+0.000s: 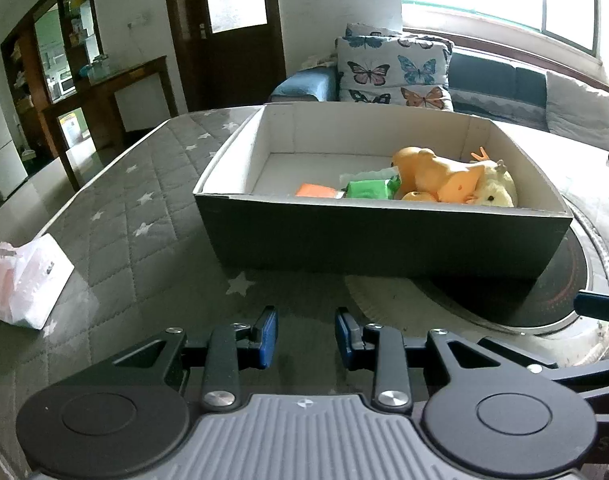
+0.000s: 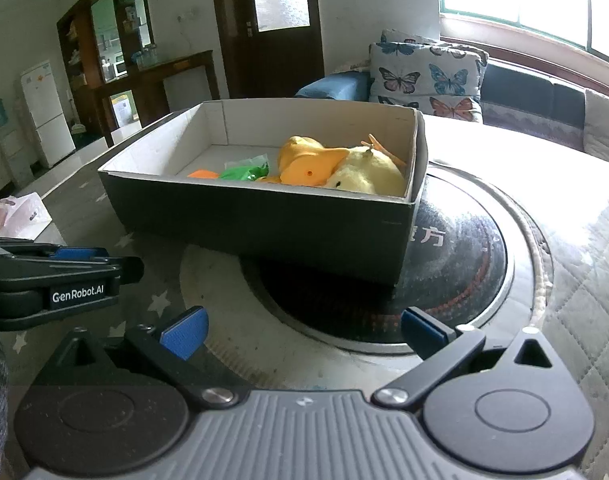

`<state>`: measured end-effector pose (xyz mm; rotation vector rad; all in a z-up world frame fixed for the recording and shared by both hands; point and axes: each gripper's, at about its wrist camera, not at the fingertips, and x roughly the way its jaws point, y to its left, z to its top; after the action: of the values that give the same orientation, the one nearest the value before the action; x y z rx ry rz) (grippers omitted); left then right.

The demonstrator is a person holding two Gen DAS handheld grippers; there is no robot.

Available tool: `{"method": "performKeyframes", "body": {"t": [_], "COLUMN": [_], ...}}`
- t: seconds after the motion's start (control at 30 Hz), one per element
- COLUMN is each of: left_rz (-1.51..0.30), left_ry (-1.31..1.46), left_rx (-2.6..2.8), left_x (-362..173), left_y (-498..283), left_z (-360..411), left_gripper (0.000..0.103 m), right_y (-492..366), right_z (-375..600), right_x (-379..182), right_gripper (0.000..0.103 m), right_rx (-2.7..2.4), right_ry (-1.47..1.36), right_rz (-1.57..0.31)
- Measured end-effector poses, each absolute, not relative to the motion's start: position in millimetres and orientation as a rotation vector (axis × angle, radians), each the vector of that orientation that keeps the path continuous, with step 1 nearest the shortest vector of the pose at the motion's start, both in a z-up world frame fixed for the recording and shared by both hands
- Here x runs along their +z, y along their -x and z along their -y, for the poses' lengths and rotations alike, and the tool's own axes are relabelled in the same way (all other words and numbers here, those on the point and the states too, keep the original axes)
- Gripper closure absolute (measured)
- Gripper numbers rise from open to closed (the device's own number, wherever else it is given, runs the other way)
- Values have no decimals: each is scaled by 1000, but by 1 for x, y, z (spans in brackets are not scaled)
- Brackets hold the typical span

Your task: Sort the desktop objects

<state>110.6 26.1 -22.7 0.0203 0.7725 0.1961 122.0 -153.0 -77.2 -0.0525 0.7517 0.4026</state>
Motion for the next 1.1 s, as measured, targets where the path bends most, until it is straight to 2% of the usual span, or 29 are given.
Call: {"method": "performKeyframes", "body": {"t": [1.1], "left_rz": [-799], "left_ry": [-45], "left_rx": [200], "left_x": [-25], "left_y": [-143], "left_z": [-37], "left_gripper": [69], "right_y": [-154], "right_z": [136], "right_x": [-84], "right_gripper": [0], "right_rx": [349], "right_ry": [62], "right_rz": [-803]}}
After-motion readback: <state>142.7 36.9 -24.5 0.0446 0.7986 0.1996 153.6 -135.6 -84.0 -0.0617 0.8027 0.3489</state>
